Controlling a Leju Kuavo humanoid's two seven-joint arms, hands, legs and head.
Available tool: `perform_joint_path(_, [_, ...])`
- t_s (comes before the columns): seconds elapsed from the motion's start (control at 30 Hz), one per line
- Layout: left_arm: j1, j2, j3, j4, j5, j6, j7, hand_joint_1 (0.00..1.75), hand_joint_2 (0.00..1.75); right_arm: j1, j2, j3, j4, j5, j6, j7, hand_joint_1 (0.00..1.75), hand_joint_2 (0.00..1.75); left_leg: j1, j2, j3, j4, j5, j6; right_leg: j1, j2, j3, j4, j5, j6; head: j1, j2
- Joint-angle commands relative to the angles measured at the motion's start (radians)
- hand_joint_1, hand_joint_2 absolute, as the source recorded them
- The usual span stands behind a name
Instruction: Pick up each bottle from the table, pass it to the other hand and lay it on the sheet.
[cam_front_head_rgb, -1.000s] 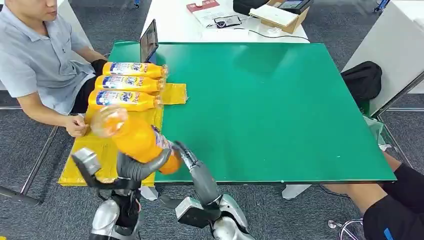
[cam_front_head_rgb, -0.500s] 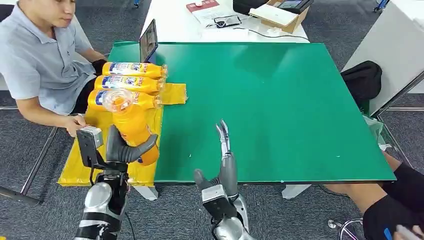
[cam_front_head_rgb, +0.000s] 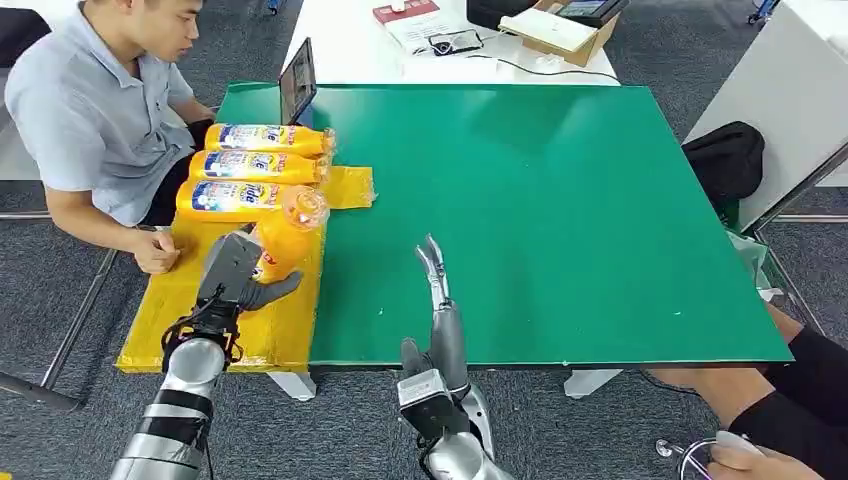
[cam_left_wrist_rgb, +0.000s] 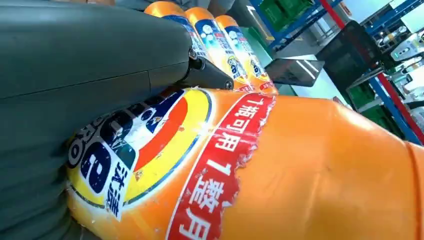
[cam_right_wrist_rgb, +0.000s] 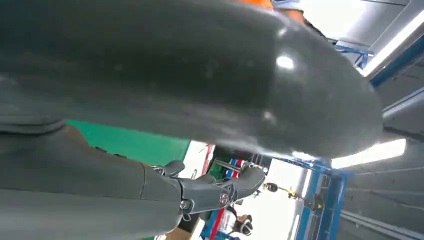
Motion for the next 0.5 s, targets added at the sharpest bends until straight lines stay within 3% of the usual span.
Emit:
perform_joint_path(0.03, [-0.057,0.043,-0.031,0.09,0.0,0.001,0.005,1.68,1.75,-0.035,-0.03,0.022,0.024,-0.007,0.003,0.001,0.0,0.0,0.0,0.0,0.002,-0.001,0.0,0.0,0.0,0.0,0.002,-0.001,0.0,-0.001,0.0,0.0])
perform_joint_path(0.1, [-0.057,0.043,-0.031,0.09,0.0,0.001,0.005,1.68,1.75,-0.035,-0.03,0.022,0.024,-0.007,0.003,0.001,0.0,0.0,0.0,0.0,0.004,0.0,-0.001,-0.001,0.0,0.0,0.003,0.0,-0.001,-0.002,0.0,0.0])
perform_joint_path(0.17, [-0.085,0.083,-0.069,0.147,-0.184,0.063,0.05,1.68,1.75,-0.033,-0.031,0.027,0.012,-0.009,0.01,0.001,0.0,0.0,0.0,0.0,0.003,0.0,-0.001,-0.001,0.0,0.0,0.002,0.0,-0.001,-0.001,0.0,0.0])
perform_joint_path(0.3, [-0.257,0.157,-0.079,0.484,-0.426,0.068,0.083,1.75,1.75,-0.048,-0.02,0.031,0.017,-0.023,0.028,0.001,0.0,0.0,0.001,-0.001,0.005,0.0,-0.001,-0.001,0.001,-0.001,0.005,0.0,-0.002,-0.002,0.0,0.0])
perform_joint_path(0.5, [-0.281,0.127,-0.106,0.65,-0.565,0.117,0.113,1.75,1.75,-0.038,-0.018,0.03,0.047,-0.029,0.069,0.001,0.0,0.0,0.001,0.001,0.006,-0.001,-0.001,-0.001,0.001,0.0,0.005,0.0,0.0,-0.005,0.0,0.0])
